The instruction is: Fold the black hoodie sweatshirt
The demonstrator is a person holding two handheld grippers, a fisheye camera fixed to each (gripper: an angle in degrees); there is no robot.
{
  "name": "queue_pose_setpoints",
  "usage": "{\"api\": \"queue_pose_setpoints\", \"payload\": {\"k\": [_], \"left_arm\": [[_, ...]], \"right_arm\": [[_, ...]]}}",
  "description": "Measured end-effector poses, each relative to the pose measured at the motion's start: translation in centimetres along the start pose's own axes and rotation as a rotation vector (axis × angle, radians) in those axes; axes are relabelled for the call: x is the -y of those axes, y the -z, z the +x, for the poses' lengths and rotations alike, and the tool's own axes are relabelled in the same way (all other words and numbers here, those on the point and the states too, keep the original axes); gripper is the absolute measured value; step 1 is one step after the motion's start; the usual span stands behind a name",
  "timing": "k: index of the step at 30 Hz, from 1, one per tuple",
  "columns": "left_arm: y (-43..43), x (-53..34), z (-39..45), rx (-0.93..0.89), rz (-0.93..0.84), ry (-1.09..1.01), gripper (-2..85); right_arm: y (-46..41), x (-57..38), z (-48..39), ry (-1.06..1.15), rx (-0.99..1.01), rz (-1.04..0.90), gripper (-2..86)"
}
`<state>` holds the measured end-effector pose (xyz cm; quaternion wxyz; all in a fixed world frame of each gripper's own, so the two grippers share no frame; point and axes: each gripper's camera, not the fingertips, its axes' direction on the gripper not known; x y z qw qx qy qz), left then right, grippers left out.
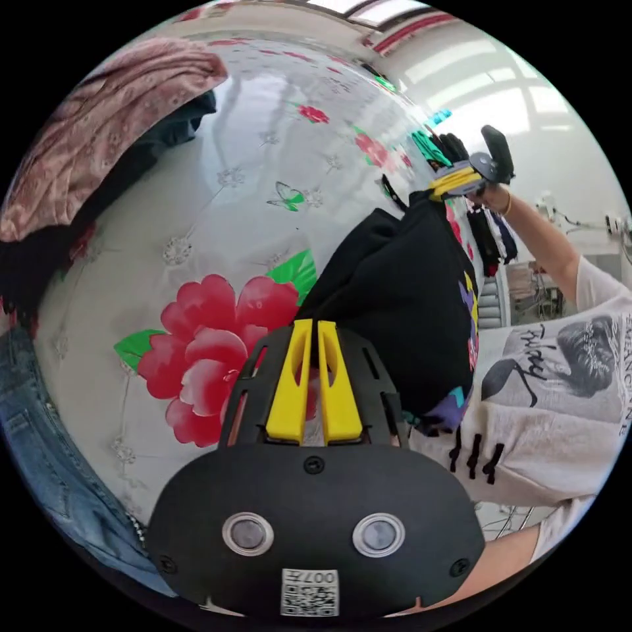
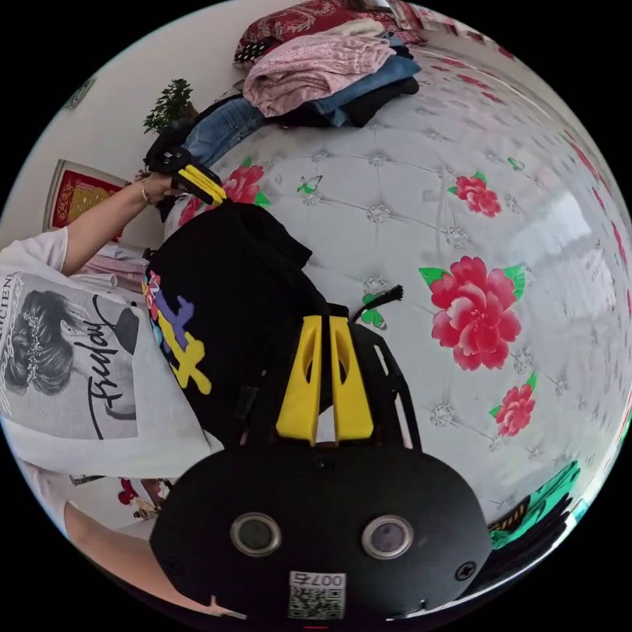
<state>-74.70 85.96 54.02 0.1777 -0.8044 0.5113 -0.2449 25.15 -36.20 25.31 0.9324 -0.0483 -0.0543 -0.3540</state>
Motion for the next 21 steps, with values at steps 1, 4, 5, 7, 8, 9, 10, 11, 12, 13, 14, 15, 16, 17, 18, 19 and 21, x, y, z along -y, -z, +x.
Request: {"api": "queue_pose_setpoints", "payload": {"k": [1,4,5,7,8,9,10,11,12,13,14,15,16,17,18,19,21], "left_arm": [[-0.7,0.5,-0.5,-0.032,0.023,0.026,-0.1],[0.7,0.2,-1.4,-0.062,0.071,0.092,1.7],[1.1,-0.2,-1.6,-0.067,0.082,0.099,2.4],[3.3,-2.7,-2.1,-0.114,0.179,0.14,5.6],[4.1,-3.6,-2.2,-0.127,0.216,0.151,6.4],[5.5,-5.5,-2.2,-0.142,0.283,0.174,8.1],[6.6,-7.5,-1.9,-0.143,0.321,0.191,10.0],[7.0,-8.3,-1.8,-0.142,0.32,0.206,10.9],[7.4,-10.0,-1.5,-0.145,0.3,0.23,12.4],[7.6,-11.5,-0.9,-0.158,0.28,0.246,13.6],[7.5,-12.1,-0.7,-0.172,0.269,0.253,14.0],[7.0,-13.1,0.0,-0.211,0.239,0.26,14.9],[6.2,-13.6,0.6,-0.257,0.2,0.261,15.8],[5.7,-13.8,1.0,-0.282,0.178,0.256,16.1],[4.6,-13.9,1.8,-0.325,0.138,0.24,16.6],[3.3,-13.8,2.4,-0.356,0.106,0.227,16.5],[1.8,-13.6,2.3,-0.416,0.116,0.241,16.1]], "right_arm": [[-1.9,0.2,0.5,-0.026,-0.021,-0.029,1.6],[-3.9,-0.2,0.9,-0.114,-0.063,0.005,3.8],[-3.4,-1.2,1.2,-0.168,-0.049,0.06,5.2],[-1.5,-4.0,1.5,-0.233,-0.006,0.183,7.1],[0.1,-6.4,1.6,-0.291,0.021,0.277,8.2],[0.9,-7.8,1.7,-0.324,0.031,0.318,8.8],[2.3,-10.7,1.7,-0.391,0.05,0.377,9.7],[3.2,-13.8,1.4,-0.467,0.071,0.414,10.6],[3.4,-15.4,1.2,-0.509,0.085,0.431,10.8],[3.3,-18.7,0.6,-0.603,0.132,0.446,11.3],[2.4,-21.8,-0.1,-0.693,0.214,0.438,11.7],[1.7,-23.2,-0.5,-0.734,0.267,0.431,11.9],[-0.1,-25.7,-1.4,-0.826,0.377,0.401,12.3],[-2.3,-27.8,-2.2,-0.905,0.485,0.366,12.6],[-3.4,-28.6,-2.7,-0.936,0.541,0.365,12.7],[-5.6,-29.8,-3.5,-0.98,0.655,0.374,12.9],[-9.1,-30.4,-4.2,-1.005,0.819,0.409,12.8]]}}
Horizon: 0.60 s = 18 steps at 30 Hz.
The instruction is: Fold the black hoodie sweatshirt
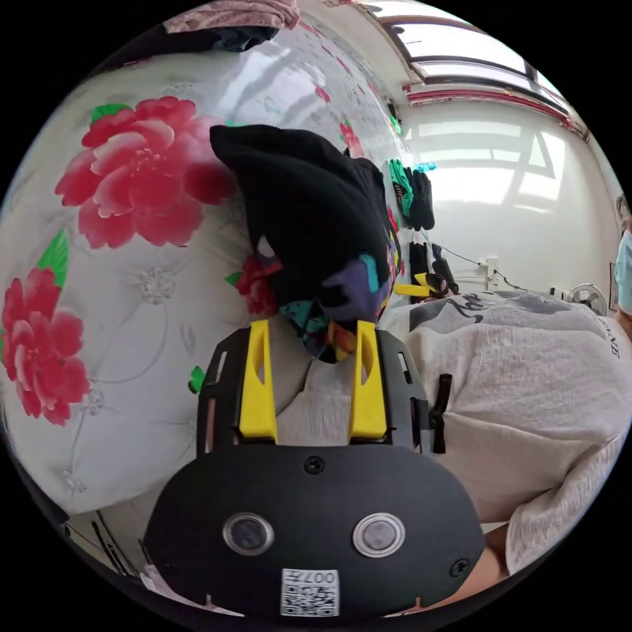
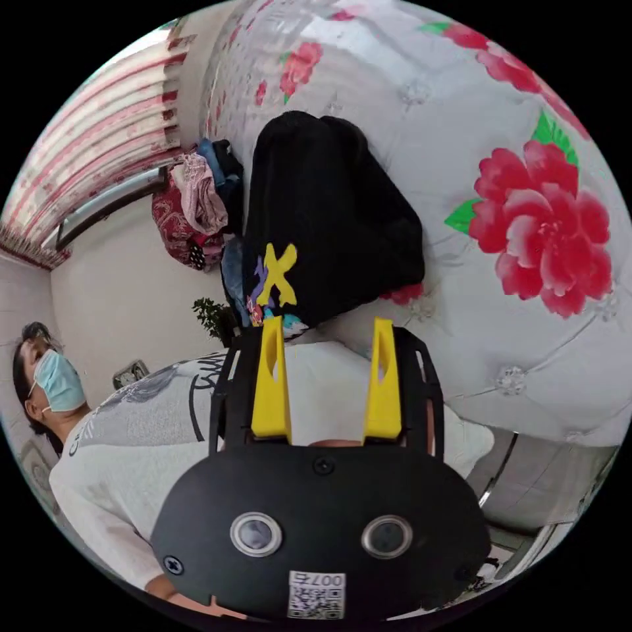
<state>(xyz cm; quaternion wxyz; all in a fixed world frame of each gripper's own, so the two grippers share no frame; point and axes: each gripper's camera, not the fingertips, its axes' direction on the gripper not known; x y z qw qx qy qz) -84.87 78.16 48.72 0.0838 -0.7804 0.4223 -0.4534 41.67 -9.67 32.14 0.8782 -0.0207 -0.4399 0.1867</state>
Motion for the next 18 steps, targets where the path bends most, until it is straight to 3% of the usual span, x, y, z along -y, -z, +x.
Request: {"api": "queue_pose_setpoints", "payload": {"k": [4,10,18], "left_arm": [[-0.6,1.1,-1.8,-0.109,0.021,-0.009,14.6],[-1.2,4.9,-0.1,-0.056,-0.021,-0.069,11.7],[-5.4,20.4,4.4,-0.015,0.106,-0.081,10.3]], "right_arm": [[-4.0,2.6,2.7,-0.046,0.208,-0.003,10.5],[-4.5,9.8,-2.9,0.118,-0.032,-0.049,7.7],[-0.9,23.7,-15.2,0.36,-0.202,0.346,8.5]]}}
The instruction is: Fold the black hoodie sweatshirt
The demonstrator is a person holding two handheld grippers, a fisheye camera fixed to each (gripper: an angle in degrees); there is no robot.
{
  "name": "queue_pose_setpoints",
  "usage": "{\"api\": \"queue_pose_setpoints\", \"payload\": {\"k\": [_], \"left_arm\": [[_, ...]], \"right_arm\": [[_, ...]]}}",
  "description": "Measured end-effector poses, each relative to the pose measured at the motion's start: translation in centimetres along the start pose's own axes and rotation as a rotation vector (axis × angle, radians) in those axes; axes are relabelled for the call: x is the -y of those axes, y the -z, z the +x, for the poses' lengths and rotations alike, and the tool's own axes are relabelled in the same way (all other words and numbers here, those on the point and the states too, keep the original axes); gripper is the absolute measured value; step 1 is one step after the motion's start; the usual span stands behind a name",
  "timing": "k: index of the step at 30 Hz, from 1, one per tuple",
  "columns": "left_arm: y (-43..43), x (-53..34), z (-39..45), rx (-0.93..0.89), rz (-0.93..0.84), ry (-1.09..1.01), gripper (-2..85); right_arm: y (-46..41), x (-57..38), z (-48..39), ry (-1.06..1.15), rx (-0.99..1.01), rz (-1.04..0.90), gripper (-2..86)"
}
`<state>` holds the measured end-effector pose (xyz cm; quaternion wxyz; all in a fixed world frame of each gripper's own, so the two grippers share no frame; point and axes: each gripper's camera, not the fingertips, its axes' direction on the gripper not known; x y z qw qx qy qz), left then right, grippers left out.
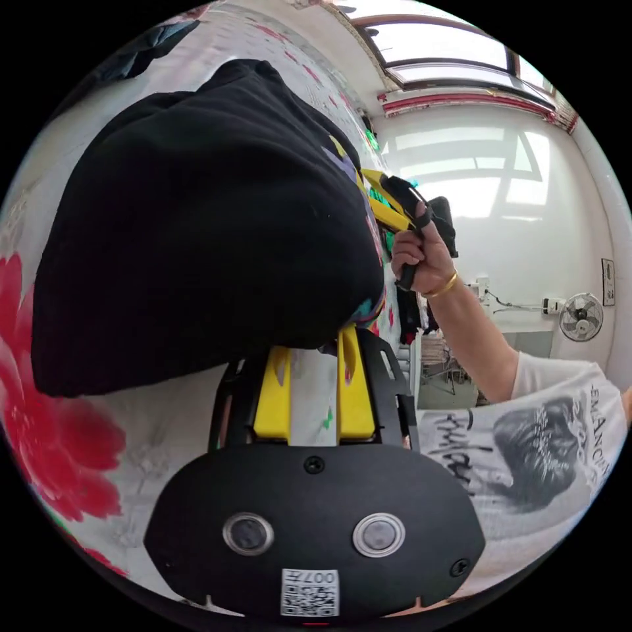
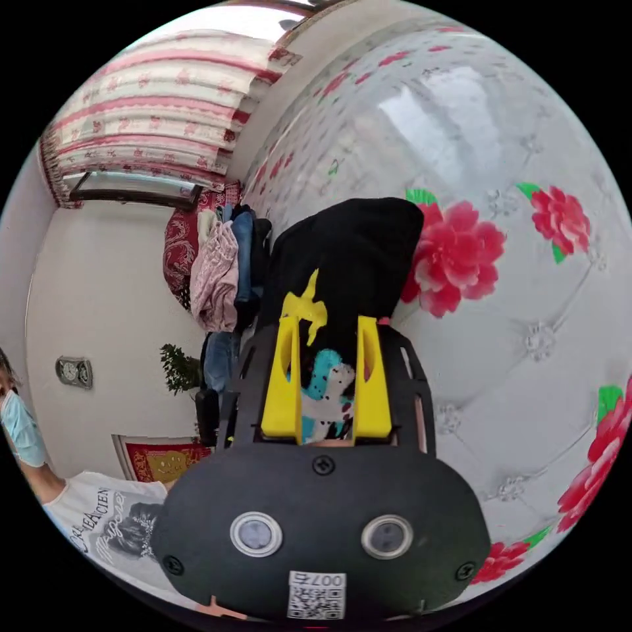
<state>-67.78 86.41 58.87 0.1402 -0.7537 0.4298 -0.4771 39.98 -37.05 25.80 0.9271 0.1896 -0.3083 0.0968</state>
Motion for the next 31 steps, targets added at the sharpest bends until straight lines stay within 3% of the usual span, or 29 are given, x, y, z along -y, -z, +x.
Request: {"api": "queue_pose_setpoints", "payload": {"k": [3,9,18,23,25,28,31], "left_arm": [[-1.4,5.9,0.2,0.007,0.094,0.03,10.2],[-4.1,15.4,0.6,0.01,0.222,0.075,10.0],[-4.5,29.1,1.7,0.118,0.326,0.043,8.4],[-4.4,21.9,5.5,0.403,0.287,-0.207,4.5],[-6.6,14.0,6.7,0.614,0.164,-0.293,1.3],[-8.3,2.9,7.7,0.821,0.065,-0.284,-0.6],[-7.6,-6.8,9.1,0.863,0.044,-0.178,-0.9]], "right_arm": [[-0.2,3.4,-3.9,0.079,-0.137,0.052,8.2],[0.0,-1.2,-5.7,0.078,-0.111,0.076,7.0],[-3.1,-13.5,-7.8,0.09,-0.345,-0.279,6.4],[-10.0,-16.0,-12.2,0.361,-0.503,-0.528,6.1],[-12.7,-16.7,-13.8,0.456,-0.561,-0.626,5.8],[-15.1,-18.3,-16.7,0.662,-0.745,-0.671,5.1],[-16.0,-19.2,-18.2,0.695,-0.778,-0.655,4.8]]}}
